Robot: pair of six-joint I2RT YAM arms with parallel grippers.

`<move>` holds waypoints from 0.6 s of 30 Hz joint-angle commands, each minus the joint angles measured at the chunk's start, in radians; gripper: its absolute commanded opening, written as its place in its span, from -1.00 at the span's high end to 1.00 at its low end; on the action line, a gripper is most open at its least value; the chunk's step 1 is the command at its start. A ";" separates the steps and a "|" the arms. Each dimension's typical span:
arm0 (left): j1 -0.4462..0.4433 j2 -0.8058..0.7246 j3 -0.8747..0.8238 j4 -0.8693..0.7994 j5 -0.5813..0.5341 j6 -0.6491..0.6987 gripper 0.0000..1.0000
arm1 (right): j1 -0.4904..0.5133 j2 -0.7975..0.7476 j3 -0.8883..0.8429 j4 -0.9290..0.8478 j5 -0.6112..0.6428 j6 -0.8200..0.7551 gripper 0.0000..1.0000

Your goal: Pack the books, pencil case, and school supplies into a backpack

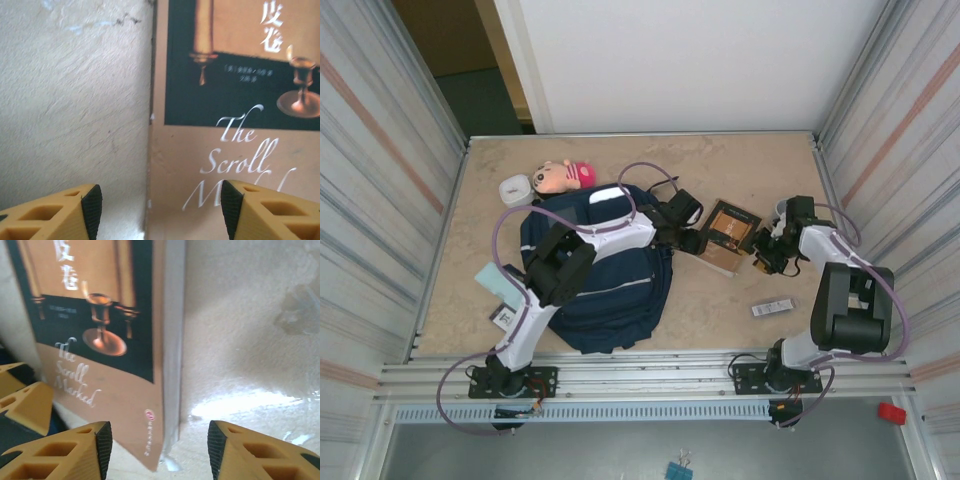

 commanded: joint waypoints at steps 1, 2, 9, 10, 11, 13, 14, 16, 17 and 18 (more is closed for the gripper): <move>0.015 0.047 0.086 -0.013 0.055 -0.049 -0.29 | -0.007 0.045 0.048 -0.011 -0.049 -0.033 -0.10; 0.017 0.063 0.101 -0.016 0.066 -0.053 -0.29 | -0.006 0.064 0.056 -0.005 -0.056 -0.033 -0.09; 0.019 0.145 0.144 -0.044 0.113 -0.098 -0.27 | 0.014 0.177 0.065 0.039 -0.069 -0.041 0.01; 0.019 0.151 0.146 -0.050 0.121 -0.101 -0.27 | 0.023 0.180 0.063 0.049 -0.081 -0.048 0.03; 0.019 0.158 0.147 -0.053 0.130 -0.104 -0.27 | 0.033 0.183 0.059 0.053 -0.085 -0.052 0.06; 0.019 0.164 0.147 -0.056 0.156 -0.104 -0.26 | 0.056 0.189 0.053 0.051 -0.065 -0.053 0.16; 0.019 0.166 0.146 -0.057 0.169 -0.104 -0.25 | 0.060 0.194 0.050 0.048 -0.052 -0.049 0.21; 0.020 0.160 0.140 -0.048 0.213 -0.113 -0.24 | 0.061 0.208 0.036 0.048 -0.039 -0.039 0.37; 0.022 0.156 0.133 -0.039 0.243 -0.122 -0.24 | 0.059 0.211 0.028 0.049 -0.035 -0.036 0.42; 0.024 0.147 0.121 -0.018 0.289 -0.131 -0.24 | 0.059 0.211 0.019 0.053 -0.034 -0.033 0.45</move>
